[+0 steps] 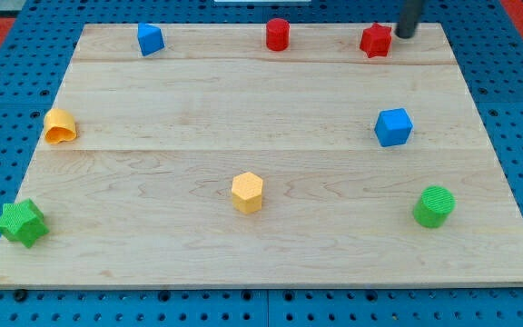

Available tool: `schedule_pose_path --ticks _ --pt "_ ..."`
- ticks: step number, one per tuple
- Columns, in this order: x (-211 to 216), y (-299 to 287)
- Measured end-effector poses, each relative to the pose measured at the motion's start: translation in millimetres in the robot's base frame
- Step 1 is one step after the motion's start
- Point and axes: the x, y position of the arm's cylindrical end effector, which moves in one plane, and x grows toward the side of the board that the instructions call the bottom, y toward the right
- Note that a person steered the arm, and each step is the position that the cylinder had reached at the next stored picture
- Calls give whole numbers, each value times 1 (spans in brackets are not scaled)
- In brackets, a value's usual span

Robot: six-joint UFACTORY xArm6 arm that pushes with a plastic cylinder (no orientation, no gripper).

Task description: Push the red circle towards the center left side of the board

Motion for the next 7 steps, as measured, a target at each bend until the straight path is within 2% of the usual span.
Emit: schedule_pose_path --ticks 2,3,4,6,7 --pt "-8 -52" --pt "-7 -134" --pt "3 -179" --pt "51 -249" --pt "65 -244"
